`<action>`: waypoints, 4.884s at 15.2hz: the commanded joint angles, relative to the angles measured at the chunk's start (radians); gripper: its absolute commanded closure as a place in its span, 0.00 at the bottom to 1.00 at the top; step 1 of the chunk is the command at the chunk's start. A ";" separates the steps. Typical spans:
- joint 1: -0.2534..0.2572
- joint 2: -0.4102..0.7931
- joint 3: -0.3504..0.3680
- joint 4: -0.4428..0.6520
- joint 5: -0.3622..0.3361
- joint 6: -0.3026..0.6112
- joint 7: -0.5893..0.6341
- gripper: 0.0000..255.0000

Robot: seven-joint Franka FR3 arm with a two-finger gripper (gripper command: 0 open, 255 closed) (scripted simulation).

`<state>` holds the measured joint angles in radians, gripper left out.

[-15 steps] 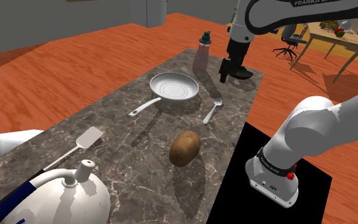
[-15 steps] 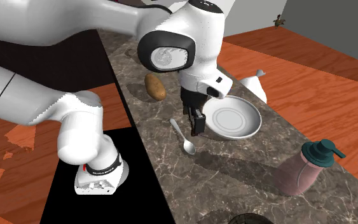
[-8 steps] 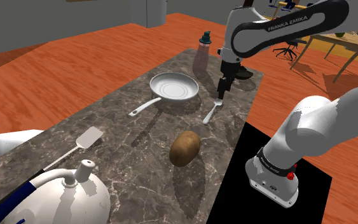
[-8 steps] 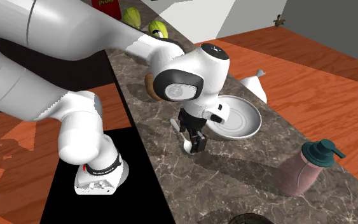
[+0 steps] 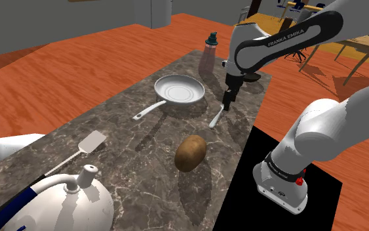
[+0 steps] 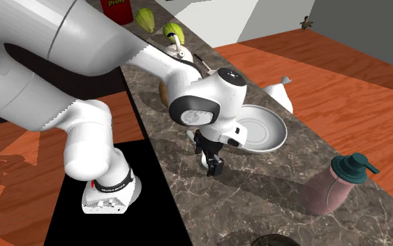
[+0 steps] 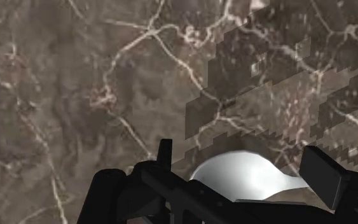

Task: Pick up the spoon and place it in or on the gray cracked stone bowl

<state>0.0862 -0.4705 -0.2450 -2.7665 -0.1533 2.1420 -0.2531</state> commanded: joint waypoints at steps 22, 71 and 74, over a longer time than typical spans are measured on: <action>-0.001 -0.044 0.009 0.032 0.003 -0.076 0.001 1.00; -0.261 0.758 -0.427 1.107 0.214 -0.365 -0.821 1.00; -0.315 0.844 -0.421 1.201 0.261 -0.385 -0.868 1.00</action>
<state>-0.2165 0.3503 -0.6688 -1.5847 0.0945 1.7567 -1.1097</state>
